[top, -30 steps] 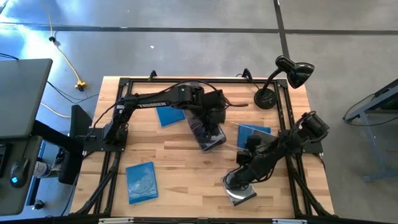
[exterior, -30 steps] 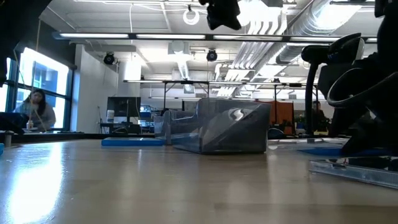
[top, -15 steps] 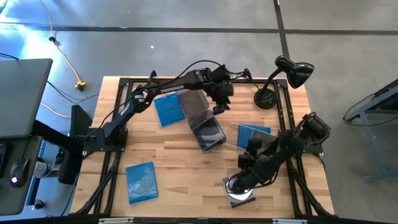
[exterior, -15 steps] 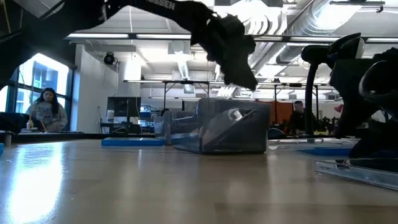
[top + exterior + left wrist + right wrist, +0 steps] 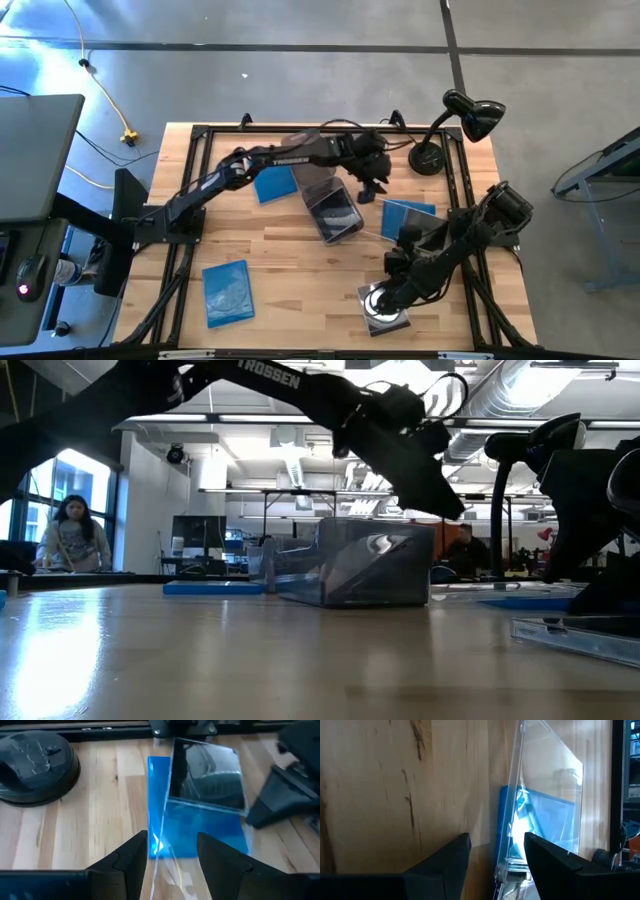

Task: Pick & place jewel cases by type
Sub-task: Put the left black CD case into the bottom black bin

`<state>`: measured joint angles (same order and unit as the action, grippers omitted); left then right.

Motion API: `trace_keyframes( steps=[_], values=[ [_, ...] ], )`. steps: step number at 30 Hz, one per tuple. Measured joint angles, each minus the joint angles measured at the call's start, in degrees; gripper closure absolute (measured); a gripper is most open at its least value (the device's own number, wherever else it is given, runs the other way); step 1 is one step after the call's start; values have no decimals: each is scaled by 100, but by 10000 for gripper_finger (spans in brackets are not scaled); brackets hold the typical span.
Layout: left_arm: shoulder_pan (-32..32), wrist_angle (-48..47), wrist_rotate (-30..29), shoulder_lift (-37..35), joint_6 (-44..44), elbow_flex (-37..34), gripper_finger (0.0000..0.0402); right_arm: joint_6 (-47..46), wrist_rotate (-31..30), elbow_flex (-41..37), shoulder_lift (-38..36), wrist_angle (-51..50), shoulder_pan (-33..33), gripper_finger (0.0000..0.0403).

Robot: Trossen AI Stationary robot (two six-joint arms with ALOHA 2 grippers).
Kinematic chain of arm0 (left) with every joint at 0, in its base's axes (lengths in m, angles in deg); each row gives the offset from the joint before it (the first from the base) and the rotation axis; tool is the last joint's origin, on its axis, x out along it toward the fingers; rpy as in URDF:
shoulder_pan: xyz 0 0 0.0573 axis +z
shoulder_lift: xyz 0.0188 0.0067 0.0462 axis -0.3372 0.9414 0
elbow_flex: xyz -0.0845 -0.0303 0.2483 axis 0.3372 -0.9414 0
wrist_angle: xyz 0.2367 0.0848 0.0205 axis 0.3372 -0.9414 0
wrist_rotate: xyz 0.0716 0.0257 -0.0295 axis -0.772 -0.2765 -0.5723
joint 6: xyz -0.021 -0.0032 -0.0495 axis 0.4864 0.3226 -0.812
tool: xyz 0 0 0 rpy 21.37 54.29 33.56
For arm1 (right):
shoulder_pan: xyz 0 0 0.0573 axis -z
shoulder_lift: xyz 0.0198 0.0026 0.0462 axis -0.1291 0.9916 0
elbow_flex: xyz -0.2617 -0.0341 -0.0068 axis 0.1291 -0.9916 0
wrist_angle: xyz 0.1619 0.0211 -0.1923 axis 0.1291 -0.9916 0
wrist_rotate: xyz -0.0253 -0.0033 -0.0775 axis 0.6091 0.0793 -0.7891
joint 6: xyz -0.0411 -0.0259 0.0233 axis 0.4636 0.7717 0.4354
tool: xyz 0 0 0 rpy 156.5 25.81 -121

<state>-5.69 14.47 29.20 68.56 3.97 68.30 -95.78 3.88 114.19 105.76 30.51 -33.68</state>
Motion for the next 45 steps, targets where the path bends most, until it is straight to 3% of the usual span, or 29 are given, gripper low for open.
trace_keyframes(
  steps=[7,20,28,30,34,38,45],
  values=[
    [-17,-637,62,158,-126,0,234,1,50,2,0,27,-26,215],
    [-70,-3017,-1350,152,-221,2,234,-14,93,4,0,5,-31,215],
    [-55,-4003,-1448,89,-388,0,234,-148,145,9,0,1,-31,215],
    [-55,-3719,-1411,91,-483,0,234,-148,145,9,0,1,-31,215],
    [-57,-2076,-1402,90,-976,0,234,-148,139,9,0,1,-31,215],
    [-96,-721,-1403,176,-716,17,234,-153,156,9,-1,7,-31,215],
    [-137,180,-1691,735,-529,0,234,-104,46,7,0,5,-31,215]
  ],
)
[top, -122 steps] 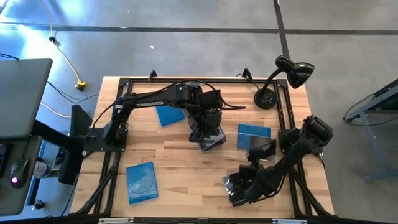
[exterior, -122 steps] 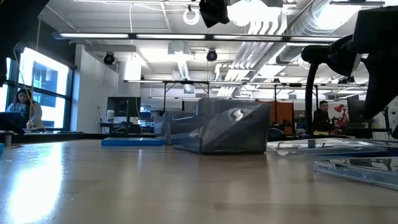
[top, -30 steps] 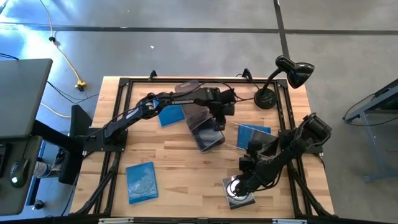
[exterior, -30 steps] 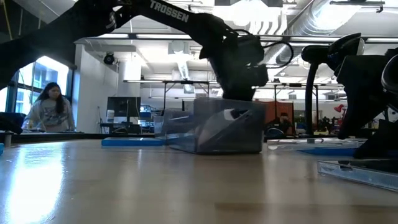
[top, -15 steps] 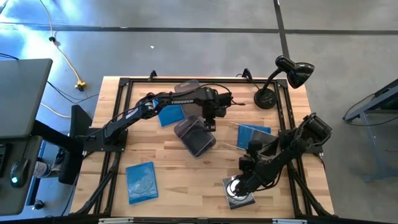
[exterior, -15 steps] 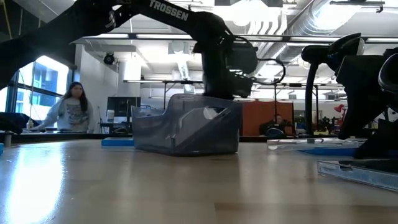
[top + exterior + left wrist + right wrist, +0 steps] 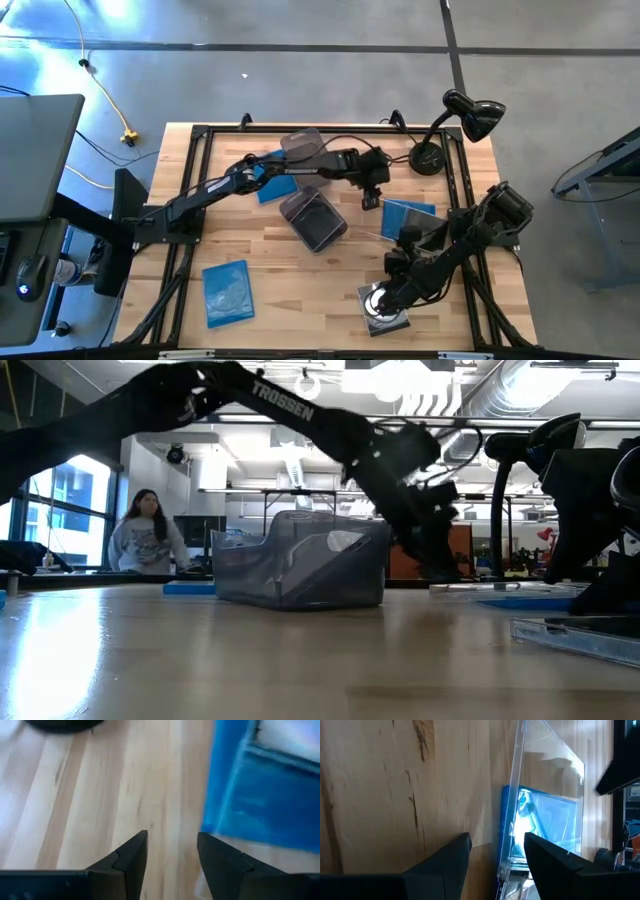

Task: Pick & place jewel cases by type
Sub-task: Put the left black CD case into the bottom black bin

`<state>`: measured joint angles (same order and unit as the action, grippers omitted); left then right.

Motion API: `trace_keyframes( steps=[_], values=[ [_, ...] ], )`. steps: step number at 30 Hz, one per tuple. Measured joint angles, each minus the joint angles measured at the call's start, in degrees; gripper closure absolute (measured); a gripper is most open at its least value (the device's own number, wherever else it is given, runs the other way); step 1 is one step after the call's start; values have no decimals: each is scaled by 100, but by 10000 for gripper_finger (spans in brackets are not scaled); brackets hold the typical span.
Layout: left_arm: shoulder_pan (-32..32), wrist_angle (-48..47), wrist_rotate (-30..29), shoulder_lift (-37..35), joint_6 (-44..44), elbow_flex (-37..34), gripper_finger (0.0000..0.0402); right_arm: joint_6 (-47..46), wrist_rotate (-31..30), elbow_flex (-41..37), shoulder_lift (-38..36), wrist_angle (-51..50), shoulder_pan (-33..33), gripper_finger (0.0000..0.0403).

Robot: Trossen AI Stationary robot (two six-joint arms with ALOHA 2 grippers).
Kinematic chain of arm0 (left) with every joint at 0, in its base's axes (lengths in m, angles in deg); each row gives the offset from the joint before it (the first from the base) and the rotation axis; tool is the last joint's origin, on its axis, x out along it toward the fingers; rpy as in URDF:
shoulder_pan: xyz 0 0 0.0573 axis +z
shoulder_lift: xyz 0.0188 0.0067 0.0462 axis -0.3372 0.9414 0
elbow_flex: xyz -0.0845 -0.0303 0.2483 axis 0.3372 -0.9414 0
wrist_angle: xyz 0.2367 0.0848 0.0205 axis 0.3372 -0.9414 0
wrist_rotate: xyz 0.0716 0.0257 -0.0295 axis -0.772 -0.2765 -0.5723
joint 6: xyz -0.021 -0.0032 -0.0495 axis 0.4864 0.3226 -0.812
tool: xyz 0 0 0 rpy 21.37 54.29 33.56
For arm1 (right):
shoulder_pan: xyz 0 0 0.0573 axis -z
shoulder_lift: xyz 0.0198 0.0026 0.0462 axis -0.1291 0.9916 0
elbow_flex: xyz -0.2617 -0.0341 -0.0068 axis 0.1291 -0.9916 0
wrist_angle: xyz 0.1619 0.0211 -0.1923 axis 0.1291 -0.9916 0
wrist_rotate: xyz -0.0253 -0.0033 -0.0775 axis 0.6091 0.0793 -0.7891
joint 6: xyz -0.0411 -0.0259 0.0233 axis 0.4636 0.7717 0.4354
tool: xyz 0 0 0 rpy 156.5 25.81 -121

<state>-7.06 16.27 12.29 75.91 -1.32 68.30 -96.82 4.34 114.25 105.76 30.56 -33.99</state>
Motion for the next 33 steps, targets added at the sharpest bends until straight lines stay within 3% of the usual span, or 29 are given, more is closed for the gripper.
trace_keyframes(
  steps=[5,11,20,33],
  values=[
    [13,18,-445,61,-101,-6,234,-1,-25,-2,0,-3,-2,215],
    [9,-43,-6,49,140,2,234,-28,-58,-2,0,-31,-2,215],
    [15,-23,-286,134,293,-3,234,-7,-70,-2,0,-28,-2,215],
    [-47,-780,1033,125,300,7,234,-42,-129,-2,0,-91,0,215]
  ],
)
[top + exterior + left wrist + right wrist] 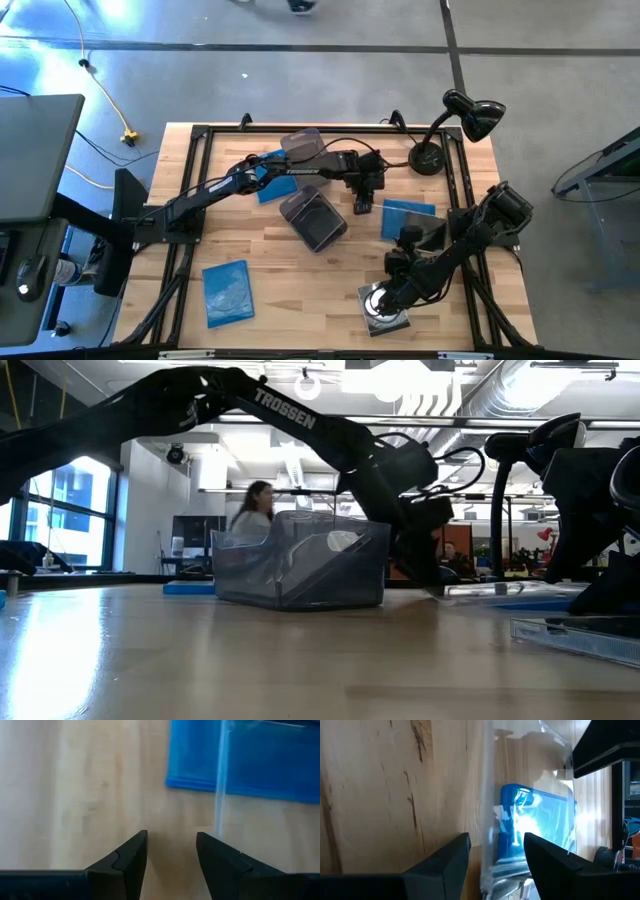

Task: Pick & place jewel cases by type
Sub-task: Put the left black CD case into the bottom black bin

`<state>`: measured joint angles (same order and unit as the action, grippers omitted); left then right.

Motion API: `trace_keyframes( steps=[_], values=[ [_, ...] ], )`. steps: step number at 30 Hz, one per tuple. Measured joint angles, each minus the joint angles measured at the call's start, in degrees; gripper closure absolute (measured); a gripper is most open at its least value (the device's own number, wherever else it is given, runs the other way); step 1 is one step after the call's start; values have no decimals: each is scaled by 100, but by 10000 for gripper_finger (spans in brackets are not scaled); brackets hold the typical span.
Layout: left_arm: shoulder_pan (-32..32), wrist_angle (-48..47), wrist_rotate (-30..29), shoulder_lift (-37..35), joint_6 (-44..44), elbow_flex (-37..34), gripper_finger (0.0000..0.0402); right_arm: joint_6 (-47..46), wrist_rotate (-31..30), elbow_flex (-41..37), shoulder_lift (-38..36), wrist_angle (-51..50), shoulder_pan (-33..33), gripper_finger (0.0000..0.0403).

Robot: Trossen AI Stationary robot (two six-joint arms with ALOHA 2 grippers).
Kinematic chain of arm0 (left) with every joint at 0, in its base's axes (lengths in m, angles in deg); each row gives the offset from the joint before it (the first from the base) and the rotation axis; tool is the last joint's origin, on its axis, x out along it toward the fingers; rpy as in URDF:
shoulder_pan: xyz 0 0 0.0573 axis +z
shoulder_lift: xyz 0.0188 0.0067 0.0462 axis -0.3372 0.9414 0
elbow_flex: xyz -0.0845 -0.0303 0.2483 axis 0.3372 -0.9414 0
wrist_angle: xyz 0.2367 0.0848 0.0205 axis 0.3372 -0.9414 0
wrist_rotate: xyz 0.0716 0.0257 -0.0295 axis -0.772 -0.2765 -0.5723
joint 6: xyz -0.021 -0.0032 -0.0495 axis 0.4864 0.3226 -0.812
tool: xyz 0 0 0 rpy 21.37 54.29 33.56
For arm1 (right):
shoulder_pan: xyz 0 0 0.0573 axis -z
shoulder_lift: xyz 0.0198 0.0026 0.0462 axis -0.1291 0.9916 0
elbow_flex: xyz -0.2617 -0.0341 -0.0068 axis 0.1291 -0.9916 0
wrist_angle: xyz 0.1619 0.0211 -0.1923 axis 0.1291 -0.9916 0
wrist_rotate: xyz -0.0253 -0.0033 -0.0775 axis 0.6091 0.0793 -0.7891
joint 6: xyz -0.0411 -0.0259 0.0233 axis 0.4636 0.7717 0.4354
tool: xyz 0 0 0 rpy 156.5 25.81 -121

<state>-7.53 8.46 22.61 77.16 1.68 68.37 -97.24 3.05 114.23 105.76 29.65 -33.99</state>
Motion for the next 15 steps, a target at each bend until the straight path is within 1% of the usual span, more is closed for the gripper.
trace_keyframes(
  steps=[7,15],
  values=[
    [-272,-295,26,-20,4,11,234,2,-96,0,0,-79,-7,215],
    [-469,-342,-58,-22,-14,10,234,7,-180,2,0,-133,-51,215]
  ],
)
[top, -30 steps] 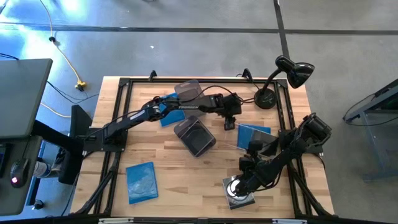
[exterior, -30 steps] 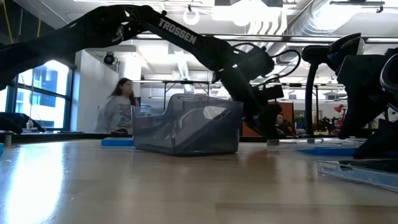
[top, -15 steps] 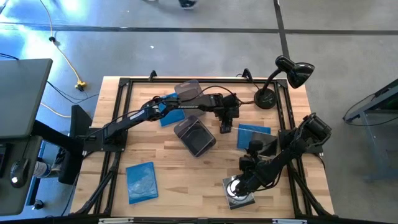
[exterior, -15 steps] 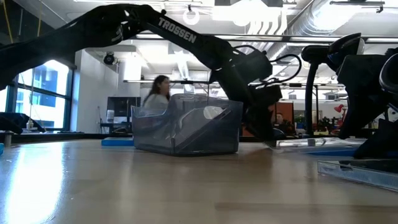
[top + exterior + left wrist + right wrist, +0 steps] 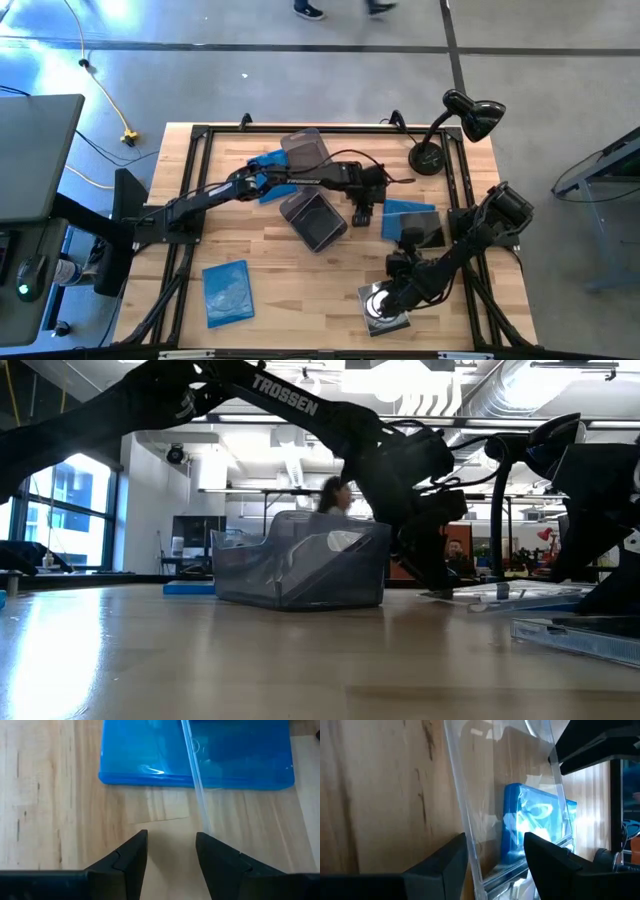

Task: Pick & place jewel cases by type
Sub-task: Put the left black CD case into the bottom black bin

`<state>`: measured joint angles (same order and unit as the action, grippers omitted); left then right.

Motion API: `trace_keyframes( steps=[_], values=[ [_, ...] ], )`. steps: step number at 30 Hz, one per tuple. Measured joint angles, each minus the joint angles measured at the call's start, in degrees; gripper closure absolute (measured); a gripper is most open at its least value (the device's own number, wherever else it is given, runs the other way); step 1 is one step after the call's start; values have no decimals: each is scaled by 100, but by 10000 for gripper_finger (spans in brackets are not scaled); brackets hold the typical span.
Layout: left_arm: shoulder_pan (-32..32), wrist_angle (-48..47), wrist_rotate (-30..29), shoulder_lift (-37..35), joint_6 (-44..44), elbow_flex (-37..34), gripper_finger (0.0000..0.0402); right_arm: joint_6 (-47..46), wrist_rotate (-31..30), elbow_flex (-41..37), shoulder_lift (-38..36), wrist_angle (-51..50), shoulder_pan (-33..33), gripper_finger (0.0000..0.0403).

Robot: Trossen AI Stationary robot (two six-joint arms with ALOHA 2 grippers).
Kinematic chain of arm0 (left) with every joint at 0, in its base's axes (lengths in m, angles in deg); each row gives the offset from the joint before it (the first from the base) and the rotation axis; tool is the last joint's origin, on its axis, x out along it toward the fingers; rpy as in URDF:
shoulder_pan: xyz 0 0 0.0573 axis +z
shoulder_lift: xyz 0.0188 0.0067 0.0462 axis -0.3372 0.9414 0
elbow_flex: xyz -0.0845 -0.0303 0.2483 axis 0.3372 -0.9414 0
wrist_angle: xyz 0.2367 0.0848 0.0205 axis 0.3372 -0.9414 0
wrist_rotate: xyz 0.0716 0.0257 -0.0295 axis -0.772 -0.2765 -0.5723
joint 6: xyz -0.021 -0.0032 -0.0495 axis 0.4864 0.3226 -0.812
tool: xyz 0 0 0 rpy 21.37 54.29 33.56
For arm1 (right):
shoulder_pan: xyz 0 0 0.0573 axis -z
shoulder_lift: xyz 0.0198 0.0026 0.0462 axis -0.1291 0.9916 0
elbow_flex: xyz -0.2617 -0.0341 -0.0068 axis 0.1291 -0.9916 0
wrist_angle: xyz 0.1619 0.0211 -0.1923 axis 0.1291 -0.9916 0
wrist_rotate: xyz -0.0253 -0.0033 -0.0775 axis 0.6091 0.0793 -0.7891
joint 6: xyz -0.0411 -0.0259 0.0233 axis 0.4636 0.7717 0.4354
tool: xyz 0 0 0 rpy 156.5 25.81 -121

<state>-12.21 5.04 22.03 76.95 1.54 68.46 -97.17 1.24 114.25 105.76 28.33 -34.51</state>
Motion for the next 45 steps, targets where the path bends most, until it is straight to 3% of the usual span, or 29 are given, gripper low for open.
trace_keyframes(
  steps=[6,15,25,29,35,45],
  values=[
    [-82,-2,-5,0,-132,-1,234,2,-3,2,0,-25,-31,222],
    [-108,-37,-31,4,-201,-1,234,0,-211,15,0,-64,-213,275],
    [-108,-165,278,7,-484,-1,234,32,-477,148,0,-809,-545,292],
    [-134,-210,642,9,-629,-5,234,-122,-763,303,0,-1307,-649,292],
    [-147,-188,1257,25,-858,-16,234,-123,-633,297,0,-1361,-657,305],
    [-206,-151,1149,26,-923,-16,234,165,-678,297,0,-1423,-678,363]
  ],
)
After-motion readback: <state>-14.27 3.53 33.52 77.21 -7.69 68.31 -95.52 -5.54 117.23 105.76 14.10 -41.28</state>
